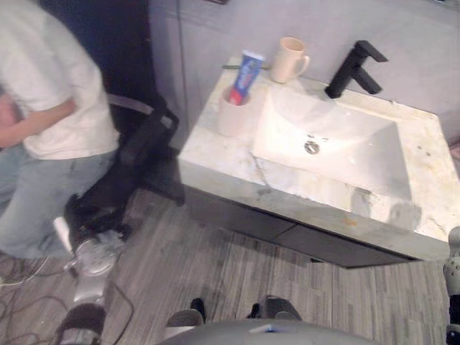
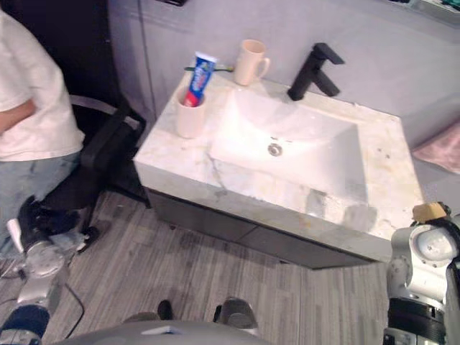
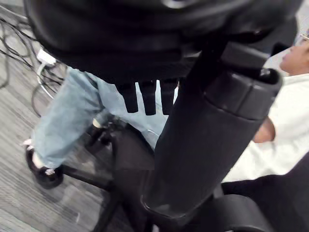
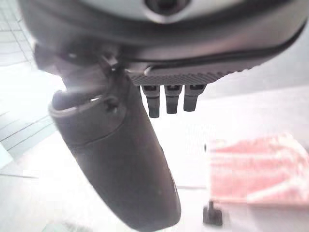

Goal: Organize the bathroom.

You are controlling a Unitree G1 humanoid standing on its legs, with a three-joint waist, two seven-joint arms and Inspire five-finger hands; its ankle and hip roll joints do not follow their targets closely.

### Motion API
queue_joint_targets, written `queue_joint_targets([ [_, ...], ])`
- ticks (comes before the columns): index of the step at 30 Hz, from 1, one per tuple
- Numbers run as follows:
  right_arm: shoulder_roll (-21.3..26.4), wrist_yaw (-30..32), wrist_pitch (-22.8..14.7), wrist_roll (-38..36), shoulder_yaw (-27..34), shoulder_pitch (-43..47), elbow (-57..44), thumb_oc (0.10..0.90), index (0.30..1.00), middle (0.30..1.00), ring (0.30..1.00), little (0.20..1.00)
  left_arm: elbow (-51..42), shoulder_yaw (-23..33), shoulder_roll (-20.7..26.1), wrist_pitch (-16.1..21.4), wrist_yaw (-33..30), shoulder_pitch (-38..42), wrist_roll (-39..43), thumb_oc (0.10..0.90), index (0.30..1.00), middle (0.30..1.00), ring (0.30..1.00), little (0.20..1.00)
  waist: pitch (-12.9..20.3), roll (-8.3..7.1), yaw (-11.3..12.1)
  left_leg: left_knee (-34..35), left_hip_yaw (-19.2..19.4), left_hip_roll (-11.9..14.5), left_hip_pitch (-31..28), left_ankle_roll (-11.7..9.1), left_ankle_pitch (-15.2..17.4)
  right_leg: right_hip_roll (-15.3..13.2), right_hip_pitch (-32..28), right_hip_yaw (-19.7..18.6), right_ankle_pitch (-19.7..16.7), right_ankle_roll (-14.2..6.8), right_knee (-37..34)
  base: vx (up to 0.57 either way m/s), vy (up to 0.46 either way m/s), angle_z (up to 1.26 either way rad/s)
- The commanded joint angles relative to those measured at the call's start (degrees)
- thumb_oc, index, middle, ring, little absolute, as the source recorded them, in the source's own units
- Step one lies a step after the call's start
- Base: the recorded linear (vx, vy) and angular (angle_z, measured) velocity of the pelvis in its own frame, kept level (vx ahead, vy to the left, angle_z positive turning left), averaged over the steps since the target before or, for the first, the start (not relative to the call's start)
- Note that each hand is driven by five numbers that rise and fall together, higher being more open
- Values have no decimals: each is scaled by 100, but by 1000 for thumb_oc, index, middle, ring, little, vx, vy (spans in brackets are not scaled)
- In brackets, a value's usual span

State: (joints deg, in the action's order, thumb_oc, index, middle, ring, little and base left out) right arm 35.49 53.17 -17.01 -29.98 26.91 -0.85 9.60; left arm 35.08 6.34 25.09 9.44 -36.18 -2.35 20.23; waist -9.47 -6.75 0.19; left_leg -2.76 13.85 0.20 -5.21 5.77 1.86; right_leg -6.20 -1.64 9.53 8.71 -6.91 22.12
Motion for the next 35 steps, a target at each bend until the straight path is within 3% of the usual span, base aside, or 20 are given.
queue_joint_targets([
  [1,445,-6,-307,33,446,-113,584,800,900,900,900,900,229,254,307,934,-224,46,495,800,900,900,900,900,614,106,-7,776,-95,-337,1084,-317,-492,421,-736,-155,-453,89,-920,-384,-274,-65],
  [4,370,-333,-271,-174,465,-324,1407,800,900,900,900,900,894,363,95,1063,-171,113,567,800,900,900,900,900,527,153,-69,774,-286,-212,1293,-544,-755,704,-735,-528,-265,340,-1674,-284,-188,-49],
  [6,252,-322,-130,-97,341,-418,1639,800,900,900,900,900,1111,281,-7,927,-264,194,512,800,900,900,900,900,430,181,-111,740,-356,-155,1384,-644,-872,824,-764,-605,-295,475,-2019,-317,-155,-15],
  [10,79,-497,33,-6,96,-563,2270,800,900,900,900,900,1496,207,-182,679,-137,286,495,800,900,900,900,900,287,223,-176,641,-428,-143,1541,-777,-994,904,-745,-641,-607,601,-2477,-251,-86,-11],
  [11,-62,-672,113,-174,-76,-594,2514,800,900,900,900,900,1611,154,-243,538,-6,260,515,800,900,900,900,900,233,256,-158,582,-638,-162,1620,-816,-1030,893,-706,-696,-733,623,-2522,-216,-42,-7],
  [13,-321,-903,539,223,-684,-570,3056,800,900,900,900,900,1875,192,-342,196,574,195,694,800,900,900,900,900,140,250,-79,92,-1284,-226,1576,-749,-782,769,-615,-843,-826,678,-2520,-284,-13,-8],
  [17,-554,-1552,832,236,-1355,-418,3784,800,900,900,900,900,2343,-146,-359,-244,1466,277,605,800,900,900,900,900,150,153,-133,-932,-1358,-158,1477,-590,-329,546,-423,-859,-950,692,-2421,-200,51,-46],
  [18,-754,-1861,1054,242,-1814,-378,4043,800,900,900,900,900,2704,-499,-373,-480,2094,304,318,800,900,900,900,900,179,153,-211,-1264,-1392,-93,1209,-456,-14,451,-305,-895,-946,664,-2300,-129,110,-26],
  [19,-791,-1954,1090,238,-1882,-374,4066,800,900,900,900,900,2771,-559,-378,-535,2230,307,264,800,900,900,900,900,210,161,-235,-1233,-1408,-80,1139,-445,10,437,-251,-896,-947,656,-2276,-116,150,-4],
  [20,-860,-2335,1351,237,-2012,-364,4118,800,900,900,900,900,2887,-691,-388,-622,2436,307,190,800,900,900,900,900,254,207,-279,-1068,-1428,-30,906,-439,95,427,-173,-885,-933,638,-2226,-70,224,9],
  [21,-990,-2681,1535,421,-2452,-254,4434,800,900,900,900,900,3236,-1047,-392,-716,2802,406,385,800,900,900,900,900,312,434,-335,-164,-1554,-75,407,-473,74,473,-32,-823,-884,594,-2148,-56,205,8],
  [22,-990,-2681,1535,421,-2452,-254,4434,800,900,900,900,900,3236,-1047,-392,-716,2802,406,385,800,900,900,900,900,312,434,-335,-164,-1554,-75,407,-473,74,473,-32,-823,-884,594,-2148,-66,241,16],
  [23,-1073,-3005,1651,488,-2697,-169,4658,800,900,900,900,900,3424,-1182,-421,-730,3055,469,512,800,900,900,900,900,353,562,-361,341,-1524,-71,261,-477,-66,495,38,-724,-868,556,-2133,-54,136,33],
  [25,-1214,-3488,1881,460,-3064,-75,5051,800,900,900,900,900,3627,-1358,-472,-761,3277,580,575,800,900,900,900,900,413,651,-348,776,-1624,-102,211,-478,-264,504,59,-633,-884,516,-2198,-81,169,65],
  [28,-1404,-3819,1915,272,-3233,63,5727,800,900,900,900,900,3826,-1557,-594,-683,3444,692,482,800,900,900,900,900,470,673,-278,776,-1743,-166,289,-481,-323,473,38,-539,-950,467,-2329,-50,111,50],
  [31,-1670,-4316,2249,383,-3321,113,6370,800,900,900,900,900,3825,-1764,-711,-564,3583,681,241,800,900,900,900,900,543,695,-156,776,-1783,-242,235,-422,-293,392,-48,-484,-1016,383,-2432,-1,96,25],
  [35,-1801,-4362,2462,193,-3315,98,6628,800,900,900,900,900,3878,-1830,-695,-644,3841,660,124,800,900,900,900,900,613,717,-77,776,-1802,-303,239,-368,-263,306,-70,-391,-1041,314,-2447,-20,66,16],
])
